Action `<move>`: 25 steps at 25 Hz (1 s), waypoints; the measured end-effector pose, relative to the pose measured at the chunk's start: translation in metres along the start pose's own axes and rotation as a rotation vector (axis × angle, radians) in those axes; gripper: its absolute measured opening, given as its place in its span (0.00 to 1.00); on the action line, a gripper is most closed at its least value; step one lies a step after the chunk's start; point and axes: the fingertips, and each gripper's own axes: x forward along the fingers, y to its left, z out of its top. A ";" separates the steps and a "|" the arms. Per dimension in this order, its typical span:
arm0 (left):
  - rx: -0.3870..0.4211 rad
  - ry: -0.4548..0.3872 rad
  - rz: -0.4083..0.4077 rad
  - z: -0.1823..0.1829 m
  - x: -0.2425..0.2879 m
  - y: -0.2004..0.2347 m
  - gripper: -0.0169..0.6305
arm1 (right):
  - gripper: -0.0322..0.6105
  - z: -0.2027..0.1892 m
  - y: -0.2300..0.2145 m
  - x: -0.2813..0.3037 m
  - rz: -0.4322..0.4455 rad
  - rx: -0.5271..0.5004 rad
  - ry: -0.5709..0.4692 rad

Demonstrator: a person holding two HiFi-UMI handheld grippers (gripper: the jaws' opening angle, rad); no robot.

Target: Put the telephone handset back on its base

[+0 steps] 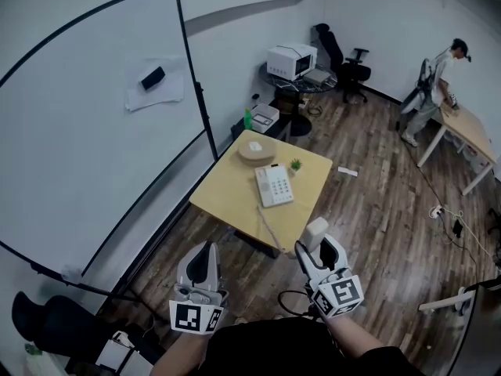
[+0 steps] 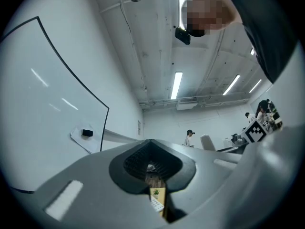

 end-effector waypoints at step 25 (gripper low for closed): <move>0.030 0.005 0.051 -0.040 0.065 0.038 0.03 | 0.41 -0.014 -0.020 0.082 0.064 -0.011 0.008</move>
